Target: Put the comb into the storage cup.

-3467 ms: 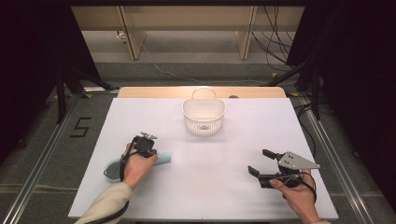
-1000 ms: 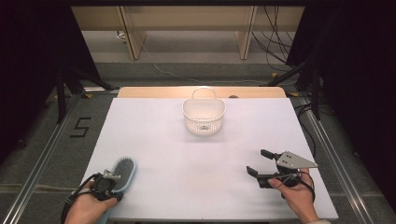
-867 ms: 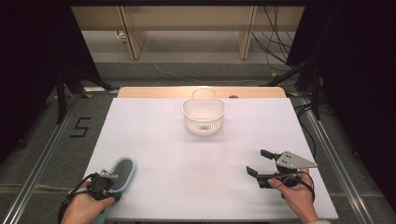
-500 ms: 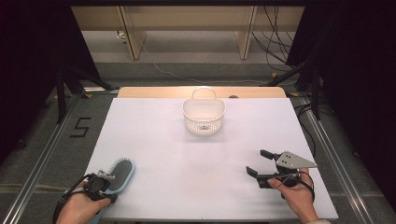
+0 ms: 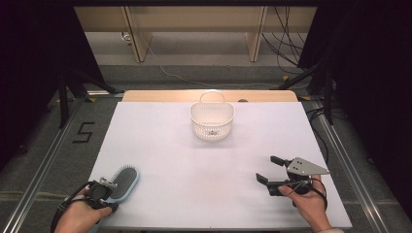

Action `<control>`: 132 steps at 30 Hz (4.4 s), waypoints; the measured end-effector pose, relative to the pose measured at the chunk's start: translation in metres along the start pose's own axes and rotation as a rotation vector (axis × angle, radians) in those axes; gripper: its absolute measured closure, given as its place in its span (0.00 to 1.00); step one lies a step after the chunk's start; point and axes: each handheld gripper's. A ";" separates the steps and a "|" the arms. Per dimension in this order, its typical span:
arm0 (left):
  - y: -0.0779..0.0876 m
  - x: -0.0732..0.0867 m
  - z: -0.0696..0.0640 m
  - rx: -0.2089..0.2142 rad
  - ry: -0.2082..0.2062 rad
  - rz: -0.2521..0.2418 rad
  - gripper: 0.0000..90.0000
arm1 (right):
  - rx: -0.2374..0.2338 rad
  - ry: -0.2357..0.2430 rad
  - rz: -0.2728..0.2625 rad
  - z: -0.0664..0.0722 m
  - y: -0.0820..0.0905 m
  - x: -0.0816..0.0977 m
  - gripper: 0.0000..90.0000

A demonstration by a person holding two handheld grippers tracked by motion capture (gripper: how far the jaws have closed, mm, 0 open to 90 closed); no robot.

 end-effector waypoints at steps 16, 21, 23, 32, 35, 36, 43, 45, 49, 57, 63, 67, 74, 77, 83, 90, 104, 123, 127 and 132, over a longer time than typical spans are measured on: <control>0.025 -0.003 0.008 -0.099 0.030 -0.083 0.32 | -0.001 0.002 0.005 0.000 -0.001 0.000 0.18; 0.017 -0.008 0.013 -0.143 0.072 -0.041 0.16 | -0.001 0.003 0.007 0.000 -0.001 0.000 0.18; 0.013 -0.009 0.016 -0.152 0.070 -0.009 0.16 | 0.000 0.002 0.007 0.000 -0.001 0.000 0.18; 0.004 -0.017 0.014 -0.149 0.075 0.026 0.17 | 0.003 0.001 0.006 -0.001 -0.001 0.000 0.18; 0.002 -0.018 0.012 -0.140 0.059 0.054 0.18 | 0.002 0.001 0.005 0.000 -0.001 0.000 0.18; 0.002 -0.018 0.011 -0.138 0.061 0.057 0.19 | 0.002 0.001 0.005 -0.001 -0.001 0.000 0.18; -0.004 -0.020 0.008 -0.145 0.049 0.102 0.27 | 0.000 0.004 0.008 0.000 -0.001 0.000 0.18; -0.005 -0.021 0.007 -0.133 0.046 0.118 0.29 | 0.002 0.002 0.009 0.000 -0.001 0.000 0.18; -0.007 -0.023 0.006 -0.133 0.045 0.123 0.33 | 0.002 0.003 0.008 0.000 -0.001 0.000 0.18; -0.006 -0.025 0.005 -0.111 0.047 0.141 0.42 | 0.002 0.002 0.006 -0.001 -0.001 0.000 0.18; -0.006 -0.026 0.006 -0.098 0.054 0.159 0.46 | 0.000 0.002 0.007 0.000 -0.001 0.000 0.18; -0.006 -0.027 0.007 -0.089 0.065 0.167 0.49 | 0.000 0.003 0.007 0.000 -0.001 0.000 0.18; -0.005 -0.028 0.012 -0.088 0.086 0.171 0.58 | 0.000 0.002 0.009 0.000 -0.002 0.000 0.18; -0.005 -0.029 0.011 -0.094 0.084 0.179 0.59 | -0.002 0.003 0.009 0.000 -0.002 0.000 0.18; -0.005 -0.030 0.008 -0.104 0.081 0.197 0.63 | -0.003 0.003 0.007 0.000 -0.002 0.000 0.18; -0.006 -0.033 0.008 -0.102 0.100 0.216 0.67 | -0.002 0.005 0.007 0.001 -0.002 0.000 0.18; -0.006 -0.035 0.009 -0.103 0.113 0.237 0.74 | -0.003 0.006 0.008 0.001 -0.002 0.000 0.18; -0.005 -0.034 0.009 -0.105 0.118 0.223 0.76 | -0.005 0.007 0.012 0.001 -0.002 -0.001 0.18; -0.005 -0.033 0.010 -0.098 0.118 0.216 0.77 | -0.006 0.008 0.012 0.001 -0.002 -0.001 0.18; -0.005 -0.033 0.010 -0.096 0.117 0.212 0.77 | -0.006 0.008 0.011 0.001 -0.003 -0.001 0.18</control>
Point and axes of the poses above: each handheld gripper's, and its own axes: y roughly backward along the jaws, x roughly out of its underside, z roughly to its left, and after that the axes turned 12 degrees about y, right-handed
